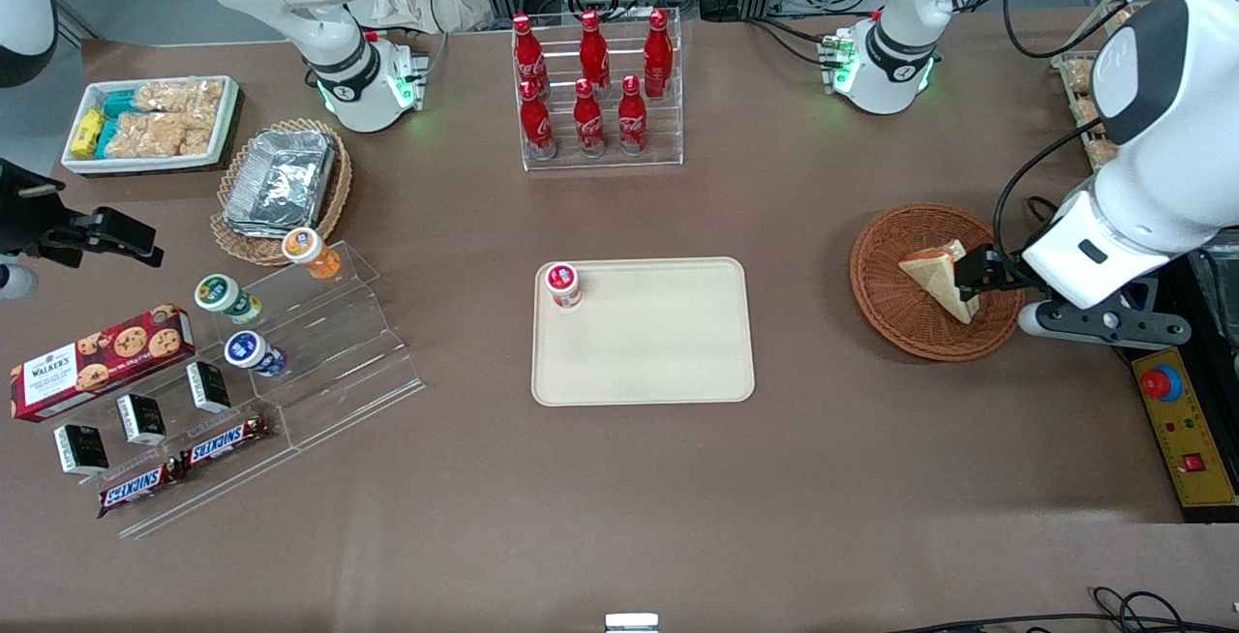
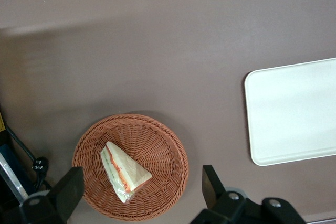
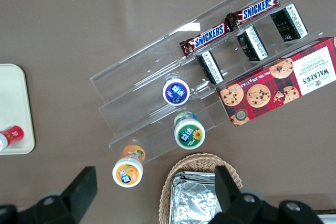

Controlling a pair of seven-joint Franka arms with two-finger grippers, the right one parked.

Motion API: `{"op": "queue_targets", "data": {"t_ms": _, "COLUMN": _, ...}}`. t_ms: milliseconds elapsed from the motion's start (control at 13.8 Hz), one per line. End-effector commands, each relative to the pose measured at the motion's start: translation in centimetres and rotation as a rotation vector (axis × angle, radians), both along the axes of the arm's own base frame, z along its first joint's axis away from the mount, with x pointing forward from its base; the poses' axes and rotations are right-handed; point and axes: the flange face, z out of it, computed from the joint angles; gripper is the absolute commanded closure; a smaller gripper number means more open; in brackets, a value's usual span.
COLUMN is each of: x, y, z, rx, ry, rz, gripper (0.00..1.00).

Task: Place sandwich from basket to tray
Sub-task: 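Lower the left gripper over the wrapped sandwich in the wicker basket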

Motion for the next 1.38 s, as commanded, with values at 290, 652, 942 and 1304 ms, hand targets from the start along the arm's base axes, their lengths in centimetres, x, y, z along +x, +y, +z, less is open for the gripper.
{"op": "queue_targets", "data": {"t_ms": 290, "x": -0.2, "y": -0.3, "z": 0.5, "rx": -0.001, "ry": -0.004, "rz": -0.001, "gripper": 0.0}}
{"op": "queue_targets", "data": {"t_ms": 652, "x": -1.5, "y": -1.2, "z": 1.0, "rx": 0.012, "ry": 0.044, "rz": -0.024, "gripper": 0.0}}
{"op": "queue_targets", "data": {"t_ms": 942, "x": -2.5, "y": -1.3, "z": 1.0, "rx": 0.028, "ry": 0.094, "rz": 0.075, "gripper": 0.0}}
{"op": "queue_targets", "data": {"t_ms": 1304, "x": -5.3, "y": -1.3, "z": 1.0, "rx": 0.042, "ry": 0.113, "rz": 0.073, "gripper": 0.0}}
